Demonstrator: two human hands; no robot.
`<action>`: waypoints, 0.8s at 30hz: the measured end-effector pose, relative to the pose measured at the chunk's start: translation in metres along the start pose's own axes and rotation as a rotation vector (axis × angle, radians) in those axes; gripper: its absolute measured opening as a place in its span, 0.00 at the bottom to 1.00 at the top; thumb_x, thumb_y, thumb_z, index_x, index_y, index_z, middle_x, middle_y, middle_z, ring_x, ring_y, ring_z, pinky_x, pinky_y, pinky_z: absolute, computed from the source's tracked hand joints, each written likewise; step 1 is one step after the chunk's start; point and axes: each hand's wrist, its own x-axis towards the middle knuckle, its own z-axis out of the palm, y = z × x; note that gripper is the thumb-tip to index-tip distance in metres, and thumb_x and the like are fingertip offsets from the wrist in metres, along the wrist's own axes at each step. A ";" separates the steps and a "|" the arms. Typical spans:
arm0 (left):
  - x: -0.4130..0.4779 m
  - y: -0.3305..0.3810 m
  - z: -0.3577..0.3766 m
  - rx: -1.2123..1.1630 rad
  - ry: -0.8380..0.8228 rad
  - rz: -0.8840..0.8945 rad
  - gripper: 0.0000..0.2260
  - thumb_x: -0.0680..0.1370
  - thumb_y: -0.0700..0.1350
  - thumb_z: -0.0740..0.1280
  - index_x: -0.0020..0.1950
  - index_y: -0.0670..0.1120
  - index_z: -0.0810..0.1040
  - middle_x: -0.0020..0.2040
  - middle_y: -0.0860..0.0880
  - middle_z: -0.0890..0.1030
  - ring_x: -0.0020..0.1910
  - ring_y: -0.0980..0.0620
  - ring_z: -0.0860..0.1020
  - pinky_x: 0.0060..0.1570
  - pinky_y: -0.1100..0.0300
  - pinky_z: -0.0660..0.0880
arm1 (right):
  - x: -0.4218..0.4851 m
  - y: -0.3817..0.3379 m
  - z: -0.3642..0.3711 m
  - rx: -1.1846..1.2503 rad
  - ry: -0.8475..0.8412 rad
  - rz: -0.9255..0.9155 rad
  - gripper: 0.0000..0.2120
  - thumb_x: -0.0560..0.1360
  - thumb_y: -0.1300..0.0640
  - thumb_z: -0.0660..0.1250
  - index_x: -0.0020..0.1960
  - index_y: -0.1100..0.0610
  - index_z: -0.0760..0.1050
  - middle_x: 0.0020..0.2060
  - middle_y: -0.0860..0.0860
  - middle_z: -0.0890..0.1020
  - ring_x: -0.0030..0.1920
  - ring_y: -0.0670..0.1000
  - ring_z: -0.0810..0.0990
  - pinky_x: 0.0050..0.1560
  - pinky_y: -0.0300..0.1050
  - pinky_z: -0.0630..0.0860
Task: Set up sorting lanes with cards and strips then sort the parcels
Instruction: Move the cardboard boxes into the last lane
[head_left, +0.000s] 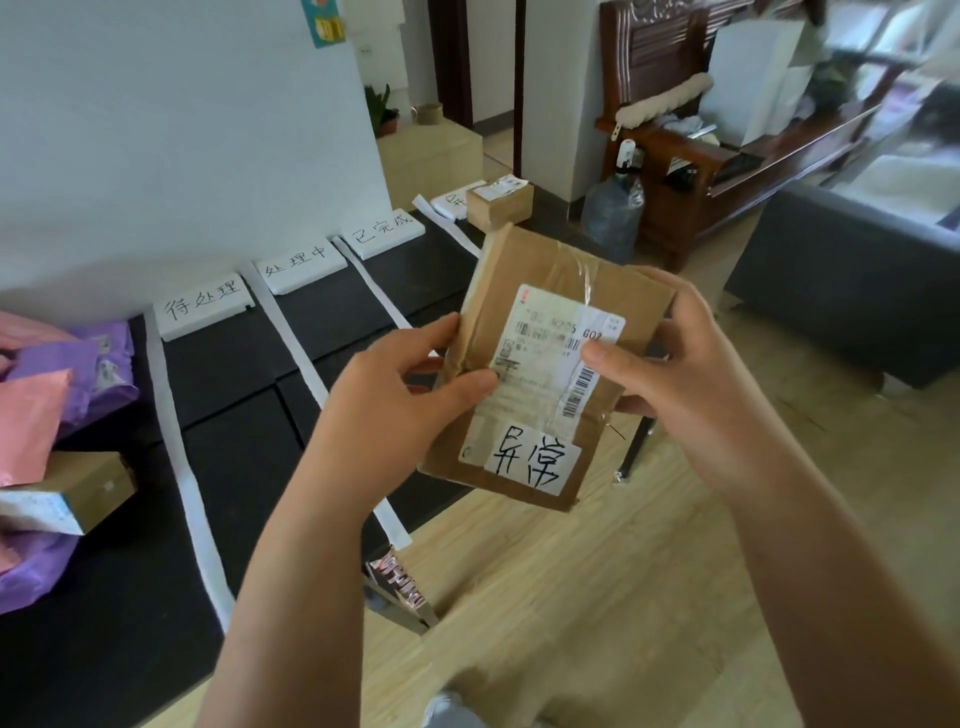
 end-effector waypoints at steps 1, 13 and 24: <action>0.005 -0.002 0.009 0.000 0.005 -0.006 0.28 0.71 0.59 0.70 0.71 0.60 0.73 0.57 0.62 0.80 0.52 0.62 0.80 0.42 0.68 0.75 | 0.001 0.005 -0.003 0.013 0.029 0.013 0.31 0.71 0.57 0.76 0.70 0.45 0.67 0.51 0.44 0.84 0.51 0.47 0.85 0.44 0.48 0.84; 0.105 -0.032 0.098 -0.301 0.068 -0.386 0.32 0.74 0.61 0.70 0.74 0.53 0.66 0.64 0.57 0.78 0.55 0.61 0.79 0.40 0.70 0.72 | 0.101 0.055 -0.026 0.285 0.384 0.214 0.31 0.74 0.56 0.75 0.71 0.47 0.64 0.53 0.51 0.84 0.51 0.50 0.86 0.44 0.52 0.85; 0.280 -0.067 0.129 -0.367 0.016 -0.437 0.23 0.78 0.54 0.69 0.72 0.51 0.69 0.58 0.56 0.81 0.54 0.58 0.79 0.45 0.64 0.76 | 0.262 0.106 -0.045 0.033 0.442 0.408 0.21 0.75 0.49 0.71 0.65 0.51 0.70 0.51 0.48 0.81 0.48 0.46 0.83 0.38 0.40 0.82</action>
